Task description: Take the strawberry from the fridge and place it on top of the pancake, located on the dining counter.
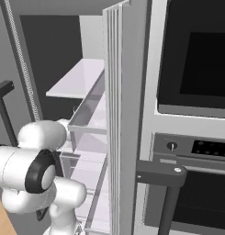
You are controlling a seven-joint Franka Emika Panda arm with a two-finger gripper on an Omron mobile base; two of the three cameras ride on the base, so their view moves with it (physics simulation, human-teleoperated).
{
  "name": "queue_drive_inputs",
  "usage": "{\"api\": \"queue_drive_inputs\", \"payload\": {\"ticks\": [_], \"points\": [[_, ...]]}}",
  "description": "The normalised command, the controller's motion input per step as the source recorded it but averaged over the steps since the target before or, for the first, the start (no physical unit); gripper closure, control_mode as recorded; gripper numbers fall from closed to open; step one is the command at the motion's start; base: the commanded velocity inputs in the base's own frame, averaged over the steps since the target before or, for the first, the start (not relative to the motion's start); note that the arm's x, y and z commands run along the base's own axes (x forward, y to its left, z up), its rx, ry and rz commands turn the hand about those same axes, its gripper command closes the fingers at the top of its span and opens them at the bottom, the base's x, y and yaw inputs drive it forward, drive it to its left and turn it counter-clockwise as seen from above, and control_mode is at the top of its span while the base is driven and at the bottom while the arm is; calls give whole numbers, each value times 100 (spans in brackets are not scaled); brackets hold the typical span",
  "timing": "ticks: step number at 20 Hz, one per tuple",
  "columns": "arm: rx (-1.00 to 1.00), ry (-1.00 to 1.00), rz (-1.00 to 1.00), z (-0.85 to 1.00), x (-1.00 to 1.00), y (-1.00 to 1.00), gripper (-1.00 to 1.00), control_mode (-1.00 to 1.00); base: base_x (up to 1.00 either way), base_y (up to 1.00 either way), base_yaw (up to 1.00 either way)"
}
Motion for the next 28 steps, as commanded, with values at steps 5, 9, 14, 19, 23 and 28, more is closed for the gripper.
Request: {"api": "queue_drive_inputs", "payload": {"ticks": [5, 9, 14, 19, 23, 28], "points": [[-6, -5, 0, 78, -89, 2, 100, -100, 0, 0, 0], [1, 2, 0, 88, -51, -3, 100, -100, 0, 0, 0], [3, 9, 0, 83, -81, 7, 100, -100, 0, 0, 0], [-4, 25, 0, 100, -72, 10, 100, -100, 0, 0, 0], [-2, 14, -1, 49, -85, 4, 100, -100, 0, 0, 0], [0, 0, 0, 2, -70, 1, 100, -100, 0, 0, 0]]}}
